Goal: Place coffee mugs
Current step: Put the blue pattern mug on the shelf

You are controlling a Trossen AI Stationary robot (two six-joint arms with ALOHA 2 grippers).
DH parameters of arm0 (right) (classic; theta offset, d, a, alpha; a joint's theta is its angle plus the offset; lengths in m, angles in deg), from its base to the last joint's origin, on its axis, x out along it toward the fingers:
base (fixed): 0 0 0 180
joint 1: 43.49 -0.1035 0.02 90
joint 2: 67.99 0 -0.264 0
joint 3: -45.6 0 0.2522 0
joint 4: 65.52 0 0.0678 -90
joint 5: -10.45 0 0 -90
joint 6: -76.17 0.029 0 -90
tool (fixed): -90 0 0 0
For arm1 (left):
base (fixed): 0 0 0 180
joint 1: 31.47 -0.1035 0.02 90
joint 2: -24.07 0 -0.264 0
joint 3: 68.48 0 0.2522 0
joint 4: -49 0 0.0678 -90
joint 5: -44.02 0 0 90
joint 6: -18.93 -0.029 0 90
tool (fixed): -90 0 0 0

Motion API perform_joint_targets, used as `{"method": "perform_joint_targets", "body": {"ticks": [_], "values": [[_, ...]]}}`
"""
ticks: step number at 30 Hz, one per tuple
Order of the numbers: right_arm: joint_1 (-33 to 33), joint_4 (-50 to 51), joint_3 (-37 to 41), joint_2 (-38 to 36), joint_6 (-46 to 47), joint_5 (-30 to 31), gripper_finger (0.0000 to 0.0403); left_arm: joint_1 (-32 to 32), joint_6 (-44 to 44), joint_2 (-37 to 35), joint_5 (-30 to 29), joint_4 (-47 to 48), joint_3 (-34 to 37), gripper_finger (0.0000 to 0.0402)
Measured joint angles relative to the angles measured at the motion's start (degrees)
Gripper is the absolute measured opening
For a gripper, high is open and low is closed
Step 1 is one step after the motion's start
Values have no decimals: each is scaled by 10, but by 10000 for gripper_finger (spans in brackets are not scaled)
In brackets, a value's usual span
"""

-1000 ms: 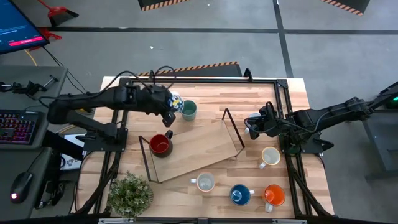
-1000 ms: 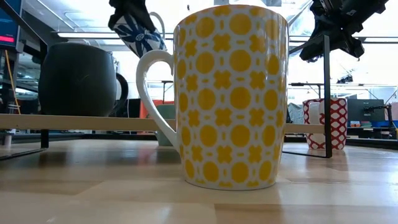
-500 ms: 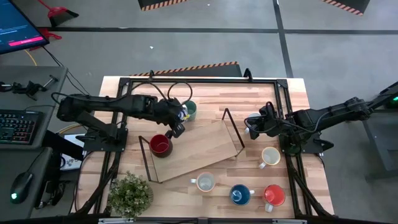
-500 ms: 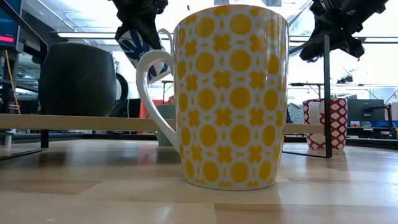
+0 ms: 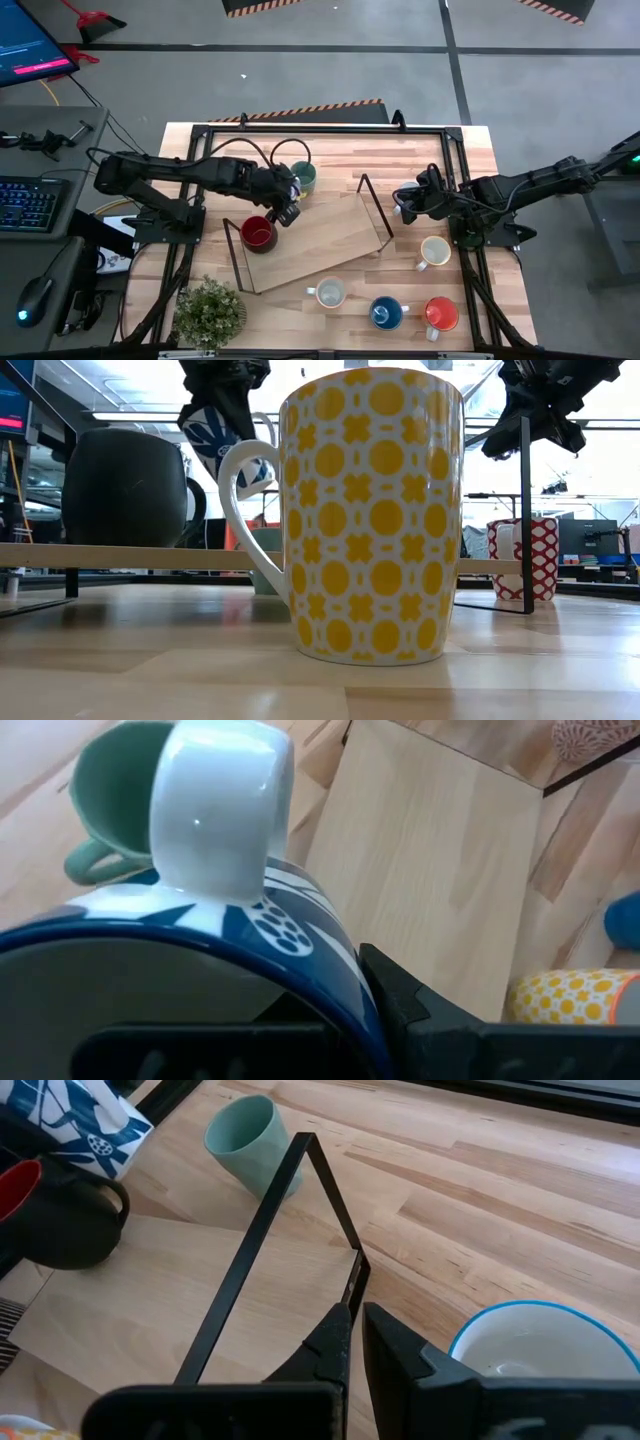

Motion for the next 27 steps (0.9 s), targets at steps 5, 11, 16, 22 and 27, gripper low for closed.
{"method": "perform_joint_targets", "body": {"ticks": [5,11,16,22,27], "values": [[0,0,0,0,-1,0,11,21,-12,24,15,-12,0,9],[0,0,0,5,-4,0,11,39,-17,66,26,-22,-6,9],[0,0,-1,18,-2,-1,11,43,-32,97,40,-20,-45,9],[0,-2,0,31,0,-4,11,45,-31,141,42,24,-98,9],[0,-3,0,32,0,-7,11,46,-25,176,45,92,-127,9]]}}
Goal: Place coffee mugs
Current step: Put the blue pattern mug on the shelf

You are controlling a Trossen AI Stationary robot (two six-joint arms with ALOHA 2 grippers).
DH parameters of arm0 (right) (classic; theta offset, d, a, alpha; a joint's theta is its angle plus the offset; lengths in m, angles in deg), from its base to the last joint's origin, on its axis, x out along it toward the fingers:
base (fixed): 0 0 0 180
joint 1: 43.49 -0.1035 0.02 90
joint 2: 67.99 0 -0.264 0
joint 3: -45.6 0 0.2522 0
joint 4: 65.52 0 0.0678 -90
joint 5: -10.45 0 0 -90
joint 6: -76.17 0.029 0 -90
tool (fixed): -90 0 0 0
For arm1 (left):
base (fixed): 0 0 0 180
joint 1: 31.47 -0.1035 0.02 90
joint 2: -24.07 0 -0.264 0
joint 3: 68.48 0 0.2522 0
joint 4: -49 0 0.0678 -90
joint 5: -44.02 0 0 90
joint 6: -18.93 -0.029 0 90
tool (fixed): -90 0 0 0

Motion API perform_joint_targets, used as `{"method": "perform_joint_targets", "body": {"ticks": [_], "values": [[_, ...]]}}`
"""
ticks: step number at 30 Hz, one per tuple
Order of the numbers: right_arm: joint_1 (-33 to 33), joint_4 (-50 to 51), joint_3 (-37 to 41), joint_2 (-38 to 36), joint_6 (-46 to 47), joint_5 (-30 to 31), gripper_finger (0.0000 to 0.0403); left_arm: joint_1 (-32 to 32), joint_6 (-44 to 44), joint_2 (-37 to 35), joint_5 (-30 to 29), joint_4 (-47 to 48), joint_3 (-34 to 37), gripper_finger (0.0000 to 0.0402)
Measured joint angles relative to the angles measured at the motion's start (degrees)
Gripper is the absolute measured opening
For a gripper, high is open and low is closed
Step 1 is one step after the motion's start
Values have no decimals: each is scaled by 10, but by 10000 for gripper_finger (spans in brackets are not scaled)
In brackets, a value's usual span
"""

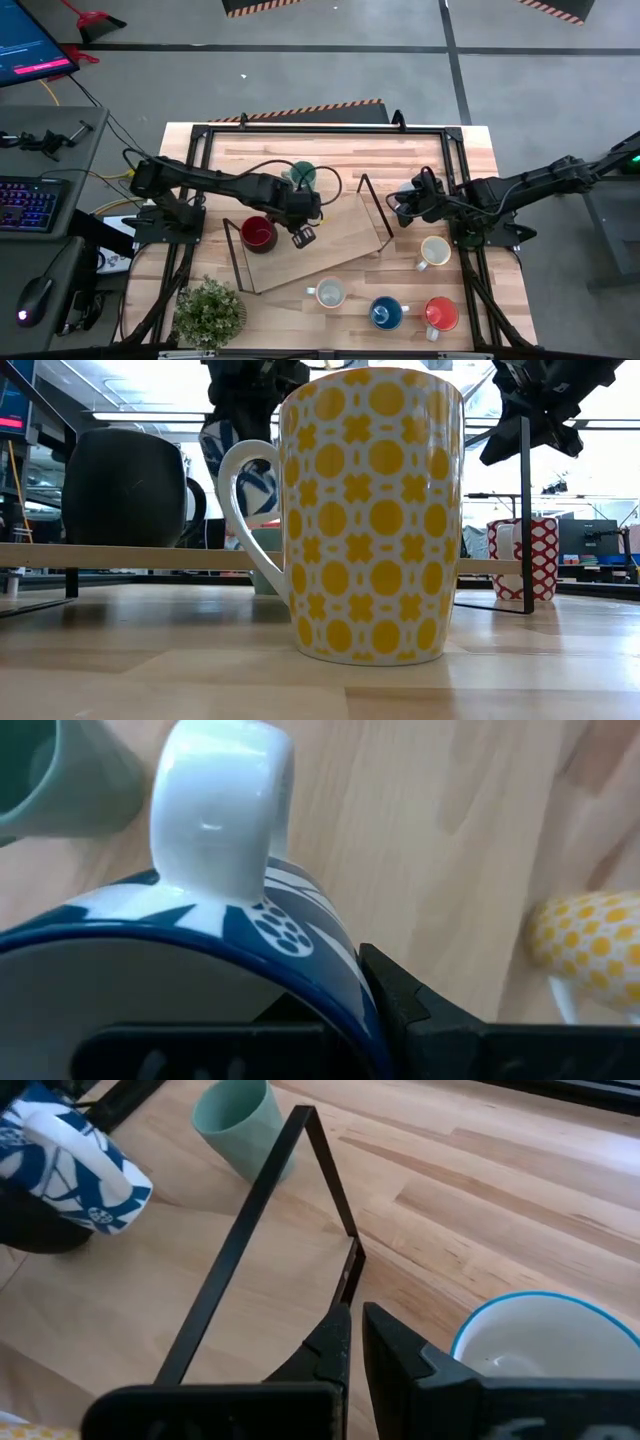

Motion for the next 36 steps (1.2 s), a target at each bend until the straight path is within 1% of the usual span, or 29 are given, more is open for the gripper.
{"method": "perform_joint_targets", "body": {"ticks": [6,16,26,30,32,36], "values": [[0,0,0,2,0,-19,11,5,-3,18,13,3,-13,9],[0,0,0,2,0,-19,11,11,21,19,35,7,-13,9],[0,0,0,2,0,-21,11,17,17,19,35,8,-13,9],[0,0,0,2,0,-22,11,17,38,19,35,8,-13,9],[0,0,0,2,0,-22,11,17,33,19,35,8,-13,9],[0,-1,0,2,0,-23,11,17,26,32,34,12,-13,9]]}}
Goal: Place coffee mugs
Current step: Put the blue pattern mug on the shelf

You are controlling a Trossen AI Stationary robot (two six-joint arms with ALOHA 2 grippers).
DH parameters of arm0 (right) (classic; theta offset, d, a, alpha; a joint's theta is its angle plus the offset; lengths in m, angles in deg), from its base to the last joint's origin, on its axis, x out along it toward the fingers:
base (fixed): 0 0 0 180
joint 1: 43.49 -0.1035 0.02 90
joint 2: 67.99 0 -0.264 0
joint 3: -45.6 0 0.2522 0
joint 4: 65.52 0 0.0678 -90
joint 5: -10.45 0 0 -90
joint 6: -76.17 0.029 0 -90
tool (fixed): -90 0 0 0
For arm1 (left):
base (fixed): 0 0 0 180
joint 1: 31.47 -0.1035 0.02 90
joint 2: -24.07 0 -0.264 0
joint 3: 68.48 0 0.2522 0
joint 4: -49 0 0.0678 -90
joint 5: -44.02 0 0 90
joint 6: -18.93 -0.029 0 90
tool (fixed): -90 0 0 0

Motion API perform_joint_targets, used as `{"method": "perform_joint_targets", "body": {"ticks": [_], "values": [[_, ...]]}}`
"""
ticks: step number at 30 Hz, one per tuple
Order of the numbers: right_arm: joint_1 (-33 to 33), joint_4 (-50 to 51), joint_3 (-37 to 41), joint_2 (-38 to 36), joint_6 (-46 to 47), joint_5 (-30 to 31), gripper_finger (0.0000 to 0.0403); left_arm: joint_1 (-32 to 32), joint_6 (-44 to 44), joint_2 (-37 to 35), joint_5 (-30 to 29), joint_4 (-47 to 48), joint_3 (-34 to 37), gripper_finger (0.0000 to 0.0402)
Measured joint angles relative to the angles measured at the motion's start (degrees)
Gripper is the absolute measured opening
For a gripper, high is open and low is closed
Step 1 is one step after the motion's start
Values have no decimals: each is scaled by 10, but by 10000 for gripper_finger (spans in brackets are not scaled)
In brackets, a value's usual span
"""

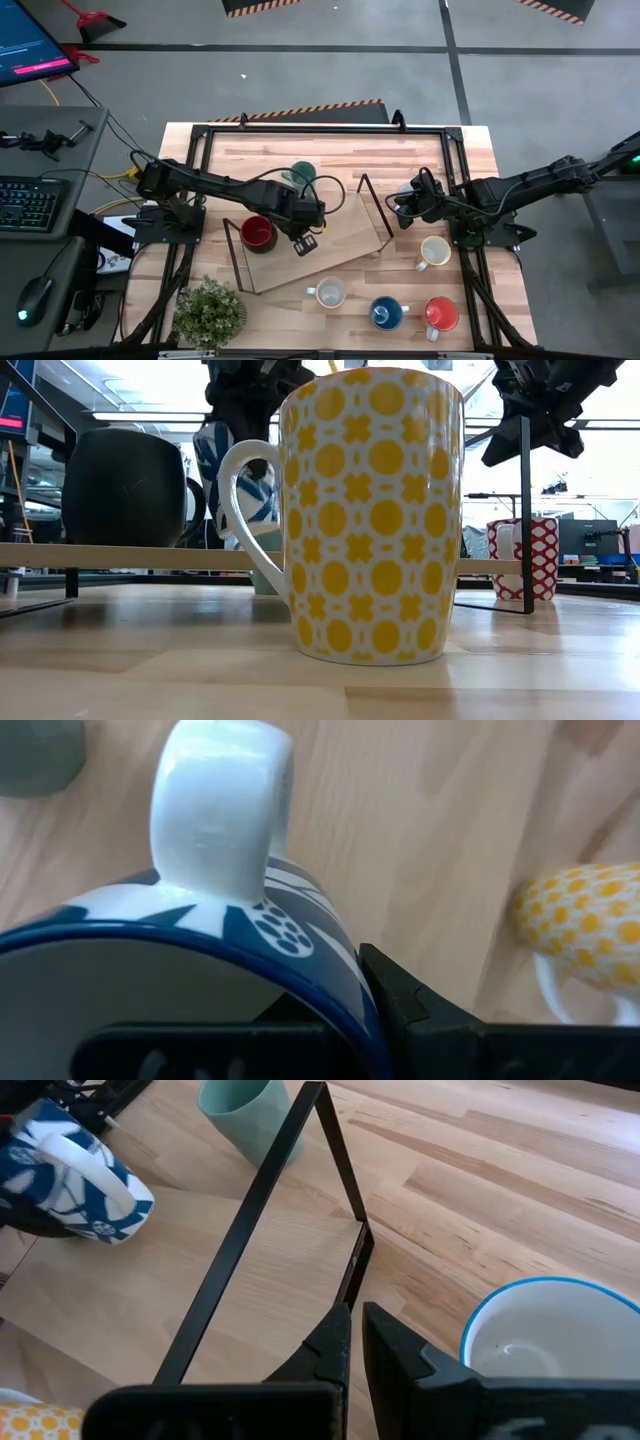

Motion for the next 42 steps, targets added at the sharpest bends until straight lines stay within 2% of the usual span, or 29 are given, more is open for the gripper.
{"method": "perform_joint_targets", "body": {"ticks": [42], "values": [[0,-3,0,0,0,0,11,-1,-4,28,4,9,0,9]]}}
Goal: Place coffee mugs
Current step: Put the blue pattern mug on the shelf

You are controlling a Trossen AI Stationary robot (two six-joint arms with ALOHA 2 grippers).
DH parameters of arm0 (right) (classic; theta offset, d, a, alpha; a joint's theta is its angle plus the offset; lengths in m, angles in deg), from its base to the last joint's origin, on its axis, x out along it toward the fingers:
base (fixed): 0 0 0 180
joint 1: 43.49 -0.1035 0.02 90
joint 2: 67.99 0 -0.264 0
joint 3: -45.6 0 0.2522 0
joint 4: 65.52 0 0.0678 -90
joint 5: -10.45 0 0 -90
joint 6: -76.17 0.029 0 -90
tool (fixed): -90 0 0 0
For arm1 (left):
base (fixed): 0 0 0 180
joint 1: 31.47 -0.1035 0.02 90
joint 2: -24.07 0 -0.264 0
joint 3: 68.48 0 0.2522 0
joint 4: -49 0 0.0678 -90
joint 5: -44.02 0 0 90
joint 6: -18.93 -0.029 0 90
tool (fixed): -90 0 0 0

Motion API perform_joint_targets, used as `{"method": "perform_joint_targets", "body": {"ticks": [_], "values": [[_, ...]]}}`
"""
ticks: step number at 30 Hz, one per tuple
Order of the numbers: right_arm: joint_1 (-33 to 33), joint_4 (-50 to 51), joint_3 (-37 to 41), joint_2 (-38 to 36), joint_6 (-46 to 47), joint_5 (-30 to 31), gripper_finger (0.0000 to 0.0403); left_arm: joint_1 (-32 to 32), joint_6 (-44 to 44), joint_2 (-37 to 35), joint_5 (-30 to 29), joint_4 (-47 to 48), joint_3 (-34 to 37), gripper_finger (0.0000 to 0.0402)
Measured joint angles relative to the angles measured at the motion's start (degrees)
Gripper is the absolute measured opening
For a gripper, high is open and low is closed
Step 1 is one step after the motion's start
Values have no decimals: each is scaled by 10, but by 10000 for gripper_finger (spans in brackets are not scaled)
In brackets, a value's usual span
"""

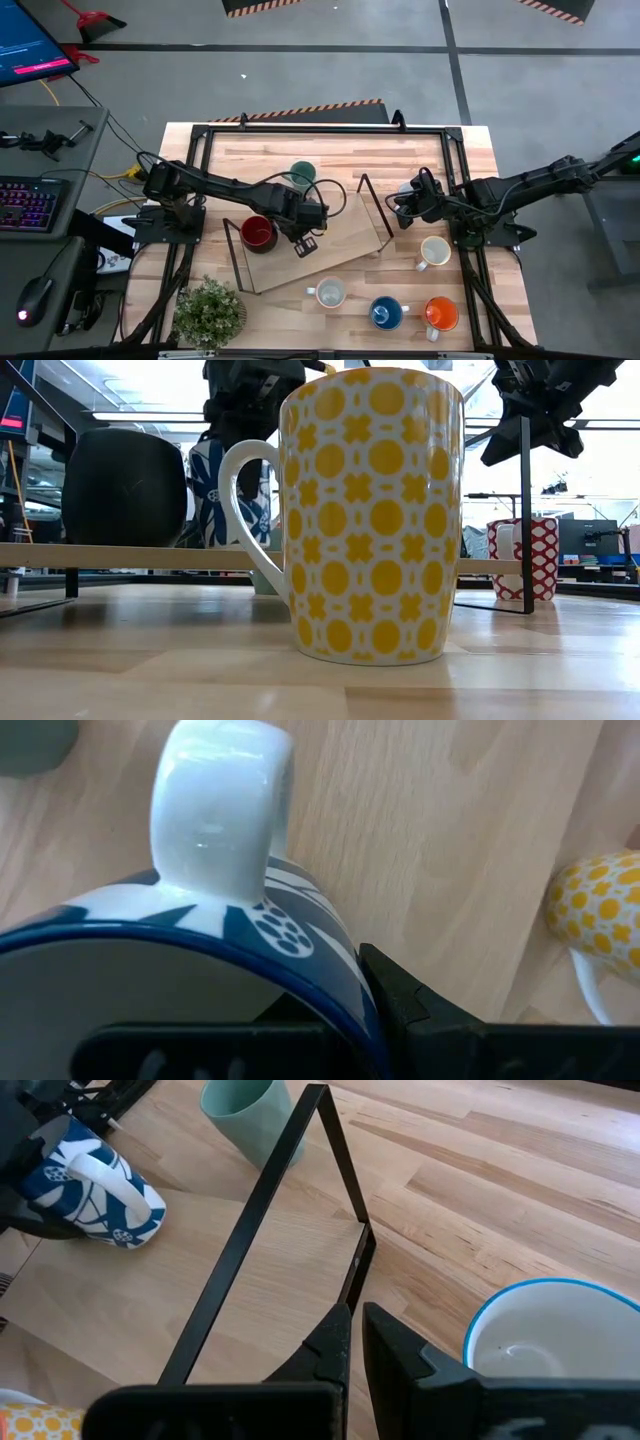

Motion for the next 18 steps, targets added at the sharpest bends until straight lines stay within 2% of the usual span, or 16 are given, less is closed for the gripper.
{"method": "perform_joint_targets", "body": {"ticks": [8,18], "values": [[0,-1,0,0,0,0,11,0,-4,2,2,1,0,51],[0,-1,0,0,0,0,11,-2,-15,2,13,1,0,59]]}}
